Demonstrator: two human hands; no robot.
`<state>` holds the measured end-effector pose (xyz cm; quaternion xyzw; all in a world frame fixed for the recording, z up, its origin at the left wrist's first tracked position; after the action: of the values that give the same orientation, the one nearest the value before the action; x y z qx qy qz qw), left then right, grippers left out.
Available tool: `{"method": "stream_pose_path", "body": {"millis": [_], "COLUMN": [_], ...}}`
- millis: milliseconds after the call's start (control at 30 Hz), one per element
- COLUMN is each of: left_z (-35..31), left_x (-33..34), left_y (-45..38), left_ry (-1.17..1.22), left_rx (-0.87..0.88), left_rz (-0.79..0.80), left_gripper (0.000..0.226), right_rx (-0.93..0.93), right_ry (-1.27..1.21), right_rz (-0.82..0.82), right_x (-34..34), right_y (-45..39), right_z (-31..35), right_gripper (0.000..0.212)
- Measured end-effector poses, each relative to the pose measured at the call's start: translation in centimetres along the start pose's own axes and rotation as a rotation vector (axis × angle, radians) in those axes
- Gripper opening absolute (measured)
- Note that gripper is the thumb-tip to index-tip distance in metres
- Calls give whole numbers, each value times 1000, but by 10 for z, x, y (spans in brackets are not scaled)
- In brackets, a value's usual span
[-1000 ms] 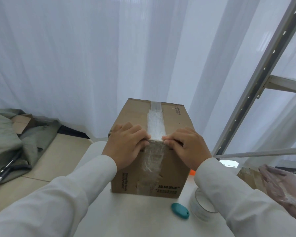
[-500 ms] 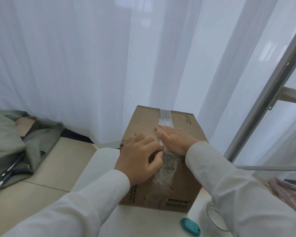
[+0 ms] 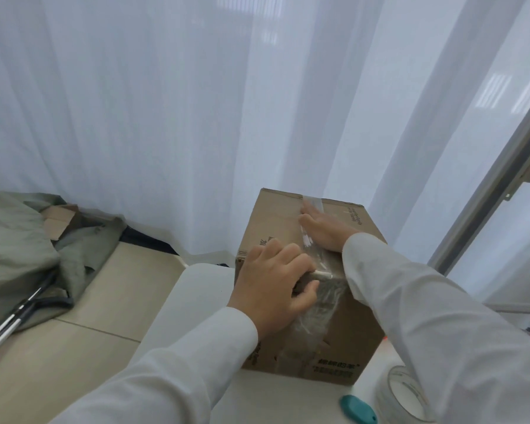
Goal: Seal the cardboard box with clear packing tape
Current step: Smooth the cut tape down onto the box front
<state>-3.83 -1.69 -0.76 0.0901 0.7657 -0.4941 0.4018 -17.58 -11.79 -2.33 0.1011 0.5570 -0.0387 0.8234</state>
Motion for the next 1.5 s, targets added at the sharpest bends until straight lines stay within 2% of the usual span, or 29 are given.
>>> {"method": "stream_pose_path", "body": {"millis": [167,300,500,600,633,733,833,933,1000,1033,1100,1167,1233,1267,1367,1433,1500], "left_z": [-4,-7,-8,-9,-10,-12,-12,-11,-9,-9,-8,-7,-8,-8,-10,-20,-36], "left_x": [0,-1,1,2,2,3,3,4,4,4,3,1,-2,-3,-2,0,4], "left_y": [-2,-3,-2,-2,-2,-2,-2,-1,-1,0,0,0,-1,-1,0,1,1], "left_ry": [-128,-150,-185,-196,-202,-218,-226,-198,-172,-160,-143,-102,-68,-65,-93,-115,-94], "left_rx": [-17,-29,-12,5,12,11,-11,-7,12,23,41,41,30,27,30,94,196], "left_rz": [-29,-39,-41,-32,-27,-3,33,48,54,53,51,36,11,-1,-18,-32,-38], "left_gripper": [31,31,31,31,31,32,31,28,33,34,34,33,34,34,28,25,25], "right_rx": [31,18,-19,-81,-101,-116,-167,-222,-244,-250,-206,-88,55,93,134,141,152], "right_ry": [-42,-88,-135,-126,-112,-22,5,-56,-248,-365,-490,-449,-341,-237,77,251,310], "right_rz": [-20,-102,-141,-170,-168,-222,-250,-342,-443,-514,-665,-710,-605,-494,-27,208,281], "right_x": [-16,-15,-16,-14,-13,-18,-13,-14,-25,-33,-44,-38,-16,-2,58,96,117], "right_y": [30,33,50,65,73,99,121,146,167,179,197,204,201,196,183,181,177], "right_z": [-20,-20,-21,-22,-18,-8,-7,-13,-26,-36,-65,-99,-136,-150,-176,-188,-191], "right_gripper": [47,51,50,25,24,41,41,35,29,32,37,37,32,28,14,45,67]}}
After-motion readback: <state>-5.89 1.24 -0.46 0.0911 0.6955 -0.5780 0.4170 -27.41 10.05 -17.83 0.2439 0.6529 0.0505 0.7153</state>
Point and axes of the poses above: each hand's wrist, its own y-axis away from the middle knuckle, its own x-axis out of the palm, z = x × y, the point moved 9 cm from there along -y, towards the middle knuckle, and after that the axes turned 3 degrees about z, right-handed, at the moved point
